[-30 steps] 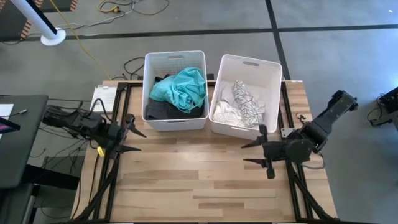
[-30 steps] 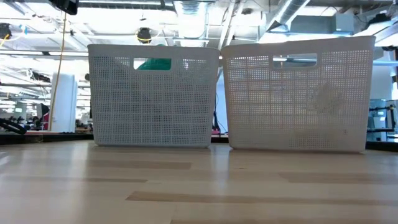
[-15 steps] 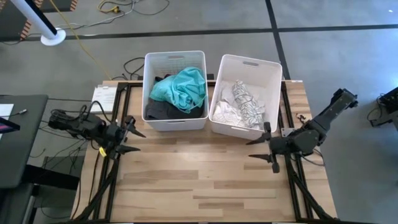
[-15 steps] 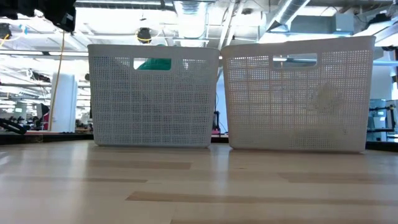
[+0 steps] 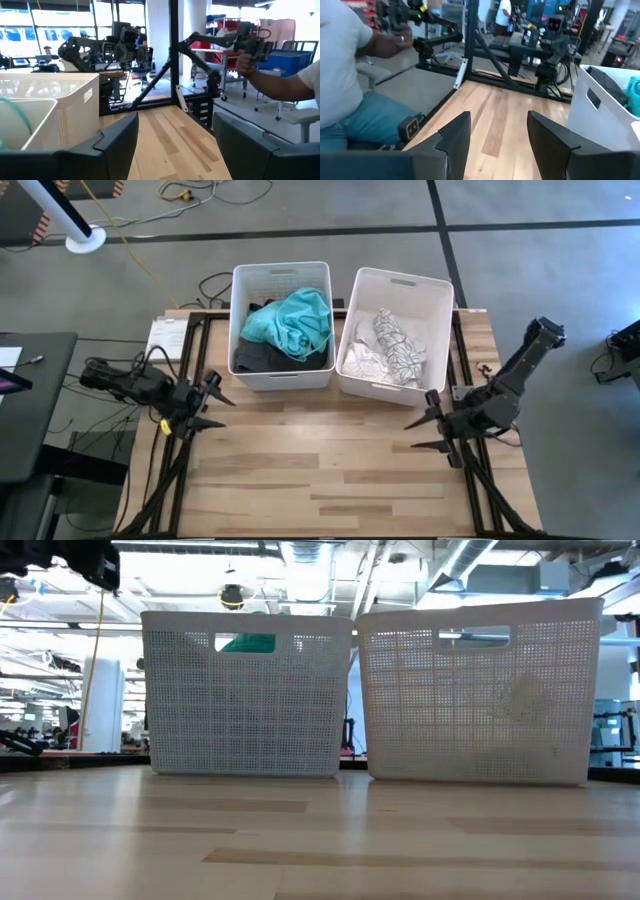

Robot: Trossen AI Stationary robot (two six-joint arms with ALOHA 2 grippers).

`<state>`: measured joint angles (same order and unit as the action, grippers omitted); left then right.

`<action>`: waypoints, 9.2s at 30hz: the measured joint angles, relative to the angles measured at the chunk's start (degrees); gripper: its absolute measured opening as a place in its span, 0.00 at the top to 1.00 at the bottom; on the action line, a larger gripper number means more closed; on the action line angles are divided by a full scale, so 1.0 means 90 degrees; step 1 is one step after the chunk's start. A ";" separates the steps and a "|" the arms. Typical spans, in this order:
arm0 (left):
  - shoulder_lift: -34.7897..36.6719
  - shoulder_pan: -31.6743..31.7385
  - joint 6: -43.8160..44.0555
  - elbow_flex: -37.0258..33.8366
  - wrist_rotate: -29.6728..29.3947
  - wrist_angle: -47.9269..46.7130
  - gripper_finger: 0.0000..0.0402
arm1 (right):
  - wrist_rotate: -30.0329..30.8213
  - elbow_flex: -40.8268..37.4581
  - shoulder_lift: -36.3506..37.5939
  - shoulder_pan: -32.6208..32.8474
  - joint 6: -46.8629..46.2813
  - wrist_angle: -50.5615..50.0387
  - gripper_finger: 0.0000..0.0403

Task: Sort clothes
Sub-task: Return to Home Position

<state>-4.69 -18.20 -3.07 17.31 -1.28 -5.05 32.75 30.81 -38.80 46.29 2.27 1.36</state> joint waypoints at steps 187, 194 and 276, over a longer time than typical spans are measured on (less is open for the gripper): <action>-0.0007 -0.0051 0.0380 -0.1754 0.0204 0.0573 0.38 | -0.3818 -0.3396 0.3268 -0.1076 0.0023 -0.0004 0.71; -0.0007 -0.0051 0.0369 -0.1752 0.0206 0.0557 0.38 | -0.3818 -0.3396 0.3268 -0.1076 0.0021 -0.0004 0.71; -0.0010 -0.0051 0.0364 -0.1753 0.0221 0.0547 0.38 | -0.3818 -0.3396 0.3267 -0.1075 0.0028 -0.0007 0.71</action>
<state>-4.78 -18.65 0.21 1.53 0.71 -0.12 -1.61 0.25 -9.40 36.61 2.52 1.30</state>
